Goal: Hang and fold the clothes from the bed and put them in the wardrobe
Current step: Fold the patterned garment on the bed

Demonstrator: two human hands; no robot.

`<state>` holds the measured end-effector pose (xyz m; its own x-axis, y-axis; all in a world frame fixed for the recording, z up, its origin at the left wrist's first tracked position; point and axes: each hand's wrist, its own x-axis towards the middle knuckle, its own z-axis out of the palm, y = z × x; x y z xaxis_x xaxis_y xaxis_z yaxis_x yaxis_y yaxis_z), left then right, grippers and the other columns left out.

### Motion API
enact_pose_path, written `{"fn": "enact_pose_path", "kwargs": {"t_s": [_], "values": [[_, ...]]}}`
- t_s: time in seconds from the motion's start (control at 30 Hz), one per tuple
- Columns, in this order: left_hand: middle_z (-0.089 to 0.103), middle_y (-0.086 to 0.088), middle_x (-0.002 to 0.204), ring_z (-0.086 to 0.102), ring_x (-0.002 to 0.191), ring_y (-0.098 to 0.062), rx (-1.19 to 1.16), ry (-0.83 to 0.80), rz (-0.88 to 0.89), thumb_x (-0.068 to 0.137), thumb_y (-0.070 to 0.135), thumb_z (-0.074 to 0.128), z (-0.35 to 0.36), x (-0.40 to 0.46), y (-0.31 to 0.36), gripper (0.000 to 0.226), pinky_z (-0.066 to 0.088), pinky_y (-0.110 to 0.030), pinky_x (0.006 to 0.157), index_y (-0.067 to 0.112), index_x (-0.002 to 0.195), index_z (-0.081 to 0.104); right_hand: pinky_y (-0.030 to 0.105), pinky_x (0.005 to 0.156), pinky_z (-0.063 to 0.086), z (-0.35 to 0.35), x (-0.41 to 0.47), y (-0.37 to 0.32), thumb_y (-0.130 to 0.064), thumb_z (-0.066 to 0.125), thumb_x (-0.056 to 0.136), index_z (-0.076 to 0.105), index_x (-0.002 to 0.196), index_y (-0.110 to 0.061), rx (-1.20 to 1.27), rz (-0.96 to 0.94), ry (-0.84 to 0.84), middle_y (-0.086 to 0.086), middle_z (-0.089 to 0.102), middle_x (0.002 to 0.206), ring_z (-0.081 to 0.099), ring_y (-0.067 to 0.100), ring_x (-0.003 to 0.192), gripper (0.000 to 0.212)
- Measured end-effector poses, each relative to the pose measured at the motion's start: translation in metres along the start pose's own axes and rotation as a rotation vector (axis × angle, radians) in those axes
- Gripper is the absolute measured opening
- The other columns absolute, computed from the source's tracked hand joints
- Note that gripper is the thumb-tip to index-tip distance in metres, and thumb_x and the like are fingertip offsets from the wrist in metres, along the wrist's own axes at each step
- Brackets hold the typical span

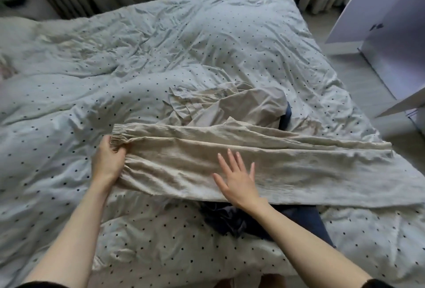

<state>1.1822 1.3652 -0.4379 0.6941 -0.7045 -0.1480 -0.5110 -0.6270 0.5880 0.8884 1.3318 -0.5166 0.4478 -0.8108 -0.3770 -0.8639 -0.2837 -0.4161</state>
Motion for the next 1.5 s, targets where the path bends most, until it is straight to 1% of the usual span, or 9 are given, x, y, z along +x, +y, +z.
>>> {"fn": "enact_pose_path", "kwargs": {"t_s": [0.27, 0.37, 0.47, 0.63, 0.8, 1.1, 1.27, 1.37, 1.5], "values": [[0.061, -0.014, 0.114, 0.056, 0.101, -0.030, 0.035, -0.160, 0.005, 0.088, 0.022, 0.059, 0.005, -0.012, 0.002, 0.039, 0.041, -0.035, 0.080, 0.010, 0.123, 0.047, 0.059, 0.111, -0.004, 0.030, 0.016, -0.015, -0.055, 0.030, 0.096, -0.003, 0.149, -0.037, -0.057, -0.026, -0.119, -0.005, -0.015, 0.158, -0.015, 0.019, 0.145, 0.066], [0.061, -0.002, 0.107, 0.057, 0.093, -0.019, -0.075, -0.234, 0.095, 0.084, 0.028, 0.065, 0.012, -0.025, 0.046, 0.043, 0.041, -0.030, 0.079, 0.017, 0.123, 0.049, 0.043, 0.118, 0.008, 0.021, 0.012, -0.005, -0.041, 0.038, 0.099, 0.013, 0.151, -0.027, 0.295, 0.012, -0.072, -0.004, -0.002, 0.159, -0.001, 0.016, 0.147, 0.060], [0.063, -0.003, 0.108, 0.061, 0.097, -0.020, -0.168, -0.367, 0.239, 0.083, 0.023, 0.065, 0.034, -0.050, 0.111, 0.043, 0.048, -0.035, 0.087, 0.015, 0.123, 0.049, 0.020, 0.108, 0.024, -0.007, 0.002, 0.011, -0.028, 0.042, 0.100, 0.040, 0.141, -0.013, 0.757, 0.146, 0.090, 0.001, 0.038, 0.148, 0.031, 0.013, 0.138, 0.044], [0.062, 0.000, 0.105, 0.056, 0.097, -0.016, -0.194, -0.464, 0.468, 0.082, 0.015, 0.060, 0.108, -0.115, 0.215, 0.039, 0.035, -0.019, 0.076, 0.012, 0.120, 0.051, 0.035, 0.078, 0.049, -0.077, -0.033, 0.096, -0.030, 0.037, 0.102, 0.059, 0.113, -0.012, 1.376, 0.468, 0.246, 0.003, 0.065, 0.103, 0.060, 0.018, 0.097, 0.031], [0.060, -0.004, 0.098, 0.056, 0.090, -0.019, -0.240, -0.621, 0.562, 0.082, 0.008, 0.056, 0.207, -0.194, 0.306, 0.028, 0.034, -0.021, 0.070, 0.006, 0.109, 0.053, 0.035, 0.078, 0.051, -0.133, -0.089, 0.219, -0.035, 0.035, 0.102, 0.058, 0.112, -0.012, 1.587, 0.554, 0.396, 0.008, 0.068, 0.101, 0.064, 0.021, 0.089, 0.034], [0.054, -0.017, 0.125, 0.050, 0.117, -0.030, -0.077, -0.868, 0.530, 0.089, 0.014, 0.051, 0.413, -0.302, 0.405, 0.047, 0.039, -0.034, 0.096, 0.008, 0.134, 0.041, 0.035, 0.079, 0.054, -0.164, -0.122, 0.421, -0.044, 0.029, 0.101, 0.057, 0.119, -0.015, 1.619, 0.656, 0.345, 0.003, 0.067, 0.110, 0.065, 0.018, 0.097, 0.044], [0.026, -0.013, 0.153, 0.025, 0.141, -0.020, 0.071, -1.068, 0.577, 0.095, 0.015, 0.046, 0.476, -0.315, 0.379, 0.060, 0.016, -0.019, 0.109, 0.005, 0.148, 0.019, 0.040, 0.093, 0.046, -0.140, -0.118, 0.487, -0.038, 0.036, 0.101, 0.042, 0.137, -0.011, 1.634, 0.739, 0.246, 0.004, 0.053, 0.125, 0.055, 0.022, 0.112, 0.046], [0.028, -0.008, 0.153, 0.024, 0.141, -0.019, 0.153, -1.013, 0.616, 0.096, 0.011, 0.043, 0.478, -0.311, 0.341, 0.058, 0.014, -0.016, 0.108, 0.011, 0.149, 0.019, 0.038, 0.086, 0.050, -0.124, -0.110, 0.495, -0.032, 0.044, 0.099, 0.047, 0.129, -0.013, 1.493, 0.806, 0.198, 0.005, 0.057, 0.122, 0.057, 0.022, 0.105, 0.036], [0.012, 0.003, 0.158, 0.002, 0.146, -0.018, 0.530, -0.935, 0.705, 0.098, 0.016, 0.036, 0.462, -0.305, 0.294, 0.057, 0.003, -0.041, 0.116, 0.021, 0.151, 0.014, 0.036, 0.092, 0.045, -0.115, -0.089, 0.496, -0.038, 0.055, 0.093, 0.053, 0.127, -0.006, 0.946, 0.843, 0.253, 0.009, 0.059, 0.121, 0.055, 0.024, 0.111, 0.046]]}}
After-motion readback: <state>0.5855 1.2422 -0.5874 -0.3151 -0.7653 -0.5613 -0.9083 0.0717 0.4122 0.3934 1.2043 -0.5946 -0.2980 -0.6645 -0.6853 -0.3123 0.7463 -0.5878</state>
